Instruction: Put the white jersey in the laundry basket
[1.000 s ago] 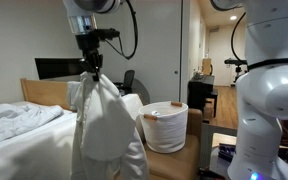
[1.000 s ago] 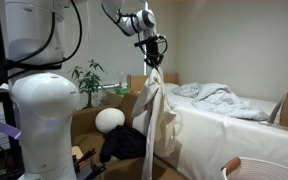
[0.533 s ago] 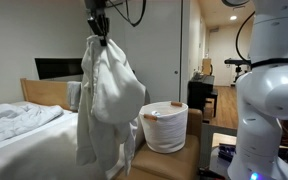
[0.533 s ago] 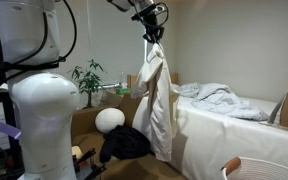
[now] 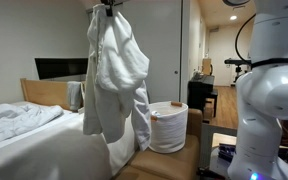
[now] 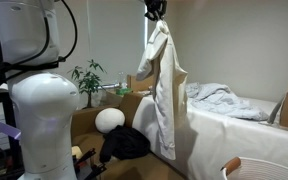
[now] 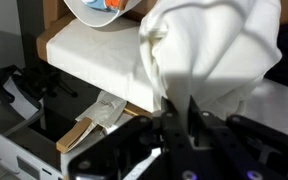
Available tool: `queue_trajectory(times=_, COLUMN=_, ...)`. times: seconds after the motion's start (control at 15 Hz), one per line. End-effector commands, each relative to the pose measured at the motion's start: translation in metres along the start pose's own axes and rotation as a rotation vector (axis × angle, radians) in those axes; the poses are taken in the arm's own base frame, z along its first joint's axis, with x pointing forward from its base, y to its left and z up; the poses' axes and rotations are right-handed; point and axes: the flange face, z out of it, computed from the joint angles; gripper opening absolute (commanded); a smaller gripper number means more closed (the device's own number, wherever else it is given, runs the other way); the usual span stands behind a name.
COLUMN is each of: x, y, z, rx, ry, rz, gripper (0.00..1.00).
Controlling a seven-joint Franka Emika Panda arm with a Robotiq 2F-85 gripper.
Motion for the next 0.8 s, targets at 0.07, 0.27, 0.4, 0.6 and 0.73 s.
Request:
queue_trajectory(times=0.07, x=-0.014, y=0.039, z=-0.034, rx=-0.042, ry=0.045, rz=0.052, gripper=0.11)
queue_trajectory(times=0.27, x=-0.025, y=0.066, z=-0.054, rx=-0.058, ry=0.075, rz=0.114, gripper=0.11)
queue_trajectory(times=0.4, x=-0.034, y=0.081, z=-0.069, rx=-0.075, ry=0.092, rz=0.154, gripper=0.11)
queue_trajectory(times=0.6, x=-0.048, y=0.103, z=-0.089, rx=-0.095, ry=0.119, rz=0.211, gripper=0.11)
queue_trajectory(times=0.73, x=-0.056, y=0.119, z=-0.098, rx=-0.113, ry=0.133, rz=0.249, gripper=0.11)
